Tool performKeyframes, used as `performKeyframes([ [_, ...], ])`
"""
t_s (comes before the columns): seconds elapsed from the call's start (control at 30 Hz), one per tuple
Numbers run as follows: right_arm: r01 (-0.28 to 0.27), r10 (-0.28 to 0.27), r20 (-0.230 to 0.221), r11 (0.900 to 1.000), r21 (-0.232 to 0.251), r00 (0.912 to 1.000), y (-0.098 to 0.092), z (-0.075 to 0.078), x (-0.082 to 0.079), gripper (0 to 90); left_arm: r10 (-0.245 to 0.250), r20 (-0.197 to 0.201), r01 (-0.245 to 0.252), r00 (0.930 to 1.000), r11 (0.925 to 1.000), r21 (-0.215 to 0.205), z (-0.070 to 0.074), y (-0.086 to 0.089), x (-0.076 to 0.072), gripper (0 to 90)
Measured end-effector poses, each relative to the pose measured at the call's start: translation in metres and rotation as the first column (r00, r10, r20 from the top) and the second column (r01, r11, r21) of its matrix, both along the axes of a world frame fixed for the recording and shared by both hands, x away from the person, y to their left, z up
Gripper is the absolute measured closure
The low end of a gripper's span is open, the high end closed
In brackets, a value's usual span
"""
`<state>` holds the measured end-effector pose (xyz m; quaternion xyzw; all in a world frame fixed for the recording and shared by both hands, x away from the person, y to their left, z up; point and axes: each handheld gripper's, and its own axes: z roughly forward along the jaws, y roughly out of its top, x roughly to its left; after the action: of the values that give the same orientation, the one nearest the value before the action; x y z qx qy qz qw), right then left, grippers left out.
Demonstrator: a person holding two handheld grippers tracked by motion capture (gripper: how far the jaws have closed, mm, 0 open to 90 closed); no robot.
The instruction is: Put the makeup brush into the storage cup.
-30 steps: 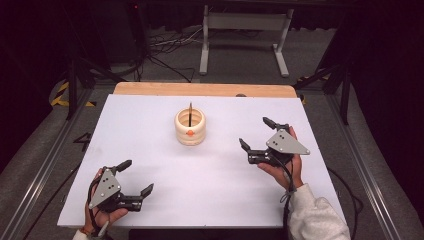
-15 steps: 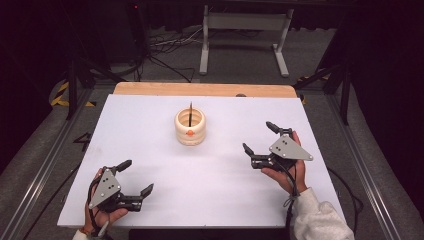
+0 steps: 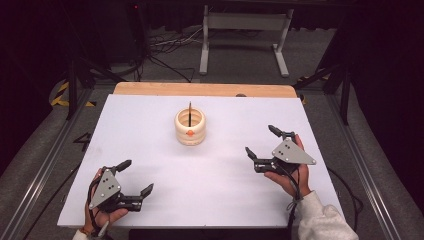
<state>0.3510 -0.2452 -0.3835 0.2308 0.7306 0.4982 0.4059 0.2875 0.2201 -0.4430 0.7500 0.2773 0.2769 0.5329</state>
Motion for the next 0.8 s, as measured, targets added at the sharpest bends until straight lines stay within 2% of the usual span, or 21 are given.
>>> performKeyframes([
  [0.43, 0.009, -0.009, -0.004, 1.0, -0.007, 1.0, -0.013, -0.005, -0.008, 6.7, -0.004, 0.004, 0.004, 1.0, 1.0, 0.005, 0.0, 0.0, 0.0, 2.9],
  [0.8, 0.01, -0.01, 0.001, 0.998, -0.058, 1.0, -0.02, -0.012, -0.016, 6.4, -0.01, 0.001, 0.01, 0.9999, 0.9998, 0.016, 0.0, -0.001, -0.001, 2.9],
])
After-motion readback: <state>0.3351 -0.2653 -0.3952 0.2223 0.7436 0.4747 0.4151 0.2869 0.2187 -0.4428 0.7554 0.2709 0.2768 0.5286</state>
